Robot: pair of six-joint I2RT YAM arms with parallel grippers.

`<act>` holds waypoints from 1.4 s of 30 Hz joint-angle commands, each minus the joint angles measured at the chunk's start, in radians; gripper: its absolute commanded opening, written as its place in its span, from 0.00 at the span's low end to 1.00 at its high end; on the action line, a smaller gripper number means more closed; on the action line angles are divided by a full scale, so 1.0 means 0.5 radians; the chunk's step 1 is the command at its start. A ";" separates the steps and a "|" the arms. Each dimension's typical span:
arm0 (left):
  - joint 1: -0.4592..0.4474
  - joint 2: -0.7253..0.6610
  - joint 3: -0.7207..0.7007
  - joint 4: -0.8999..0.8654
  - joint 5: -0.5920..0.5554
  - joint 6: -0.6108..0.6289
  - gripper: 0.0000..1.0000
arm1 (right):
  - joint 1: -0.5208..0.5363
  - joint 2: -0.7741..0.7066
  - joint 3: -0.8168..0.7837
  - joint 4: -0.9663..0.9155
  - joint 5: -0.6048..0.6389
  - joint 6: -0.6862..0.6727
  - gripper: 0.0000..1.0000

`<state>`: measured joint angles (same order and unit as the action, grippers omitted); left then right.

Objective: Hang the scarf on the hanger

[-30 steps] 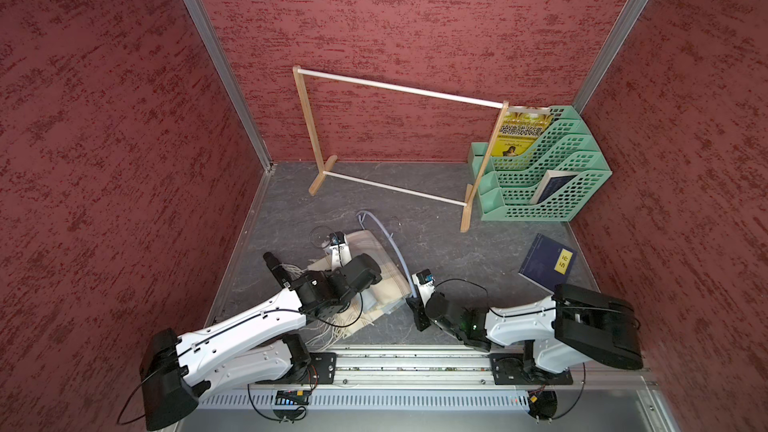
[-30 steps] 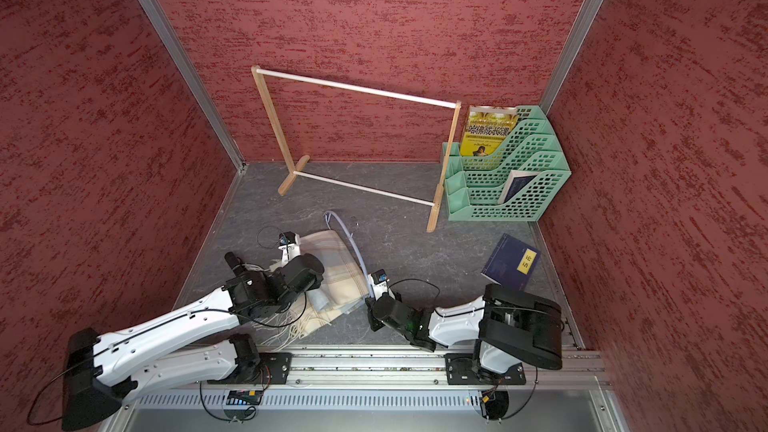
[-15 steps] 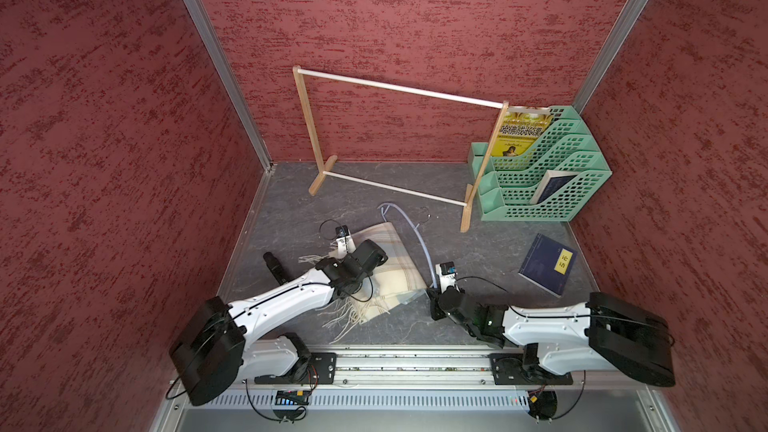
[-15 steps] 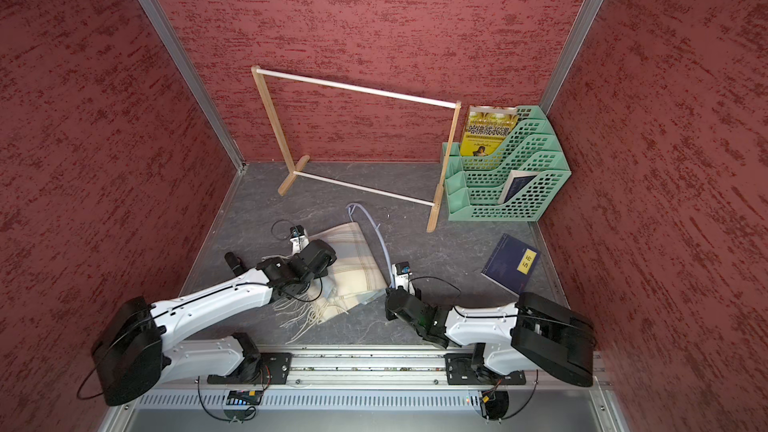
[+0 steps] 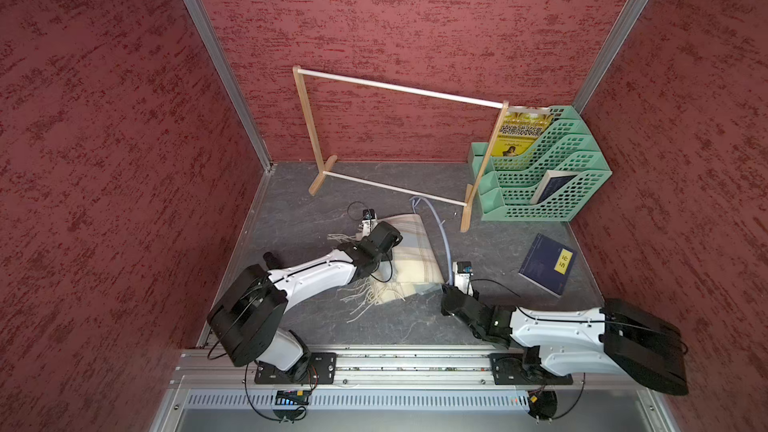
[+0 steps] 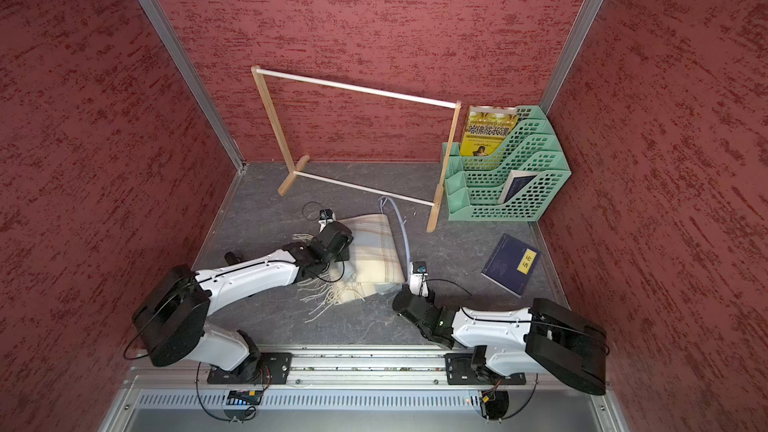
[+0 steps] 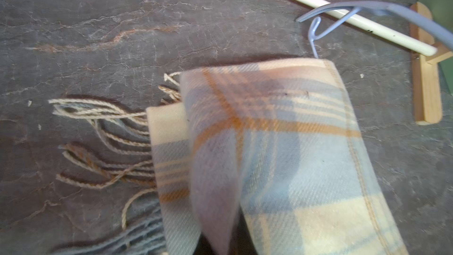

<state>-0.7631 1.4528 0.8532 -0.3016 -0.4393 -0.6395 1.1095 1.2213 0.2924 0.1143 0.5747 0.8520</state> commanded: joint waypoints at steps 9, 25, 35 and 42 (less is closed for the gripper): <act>0.005 -0.470 -0.249 -0.261 0.066 -0.052 0.00 | -0.035 0.167 -0.049 0.211 -0.040 -0.073 0.00; 0.011 -0.128 -0.411 -0.361 -0.039 -0.331 0.00 | -0.032 0.192 -0.074 0.253 -0.158 -0.085 0.00; 0.008 0.201 -0.379 -0.422 0.000 -0.542 0.00 | -0.032 0.261 -0.092 0.304 -0.113 -0.045 0.00; -0.004 0.251 -0.457 -0.421 0.019 -0.622 0.00 | -0.033 0.013 -0.016 -0.098 0.093 -0.104 0.00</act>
<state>-0.7700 1.5261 0.6853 -0.4103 -0.4591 -0.9215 1.1088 1.2903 0.2813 0.2661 0.4931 0.8005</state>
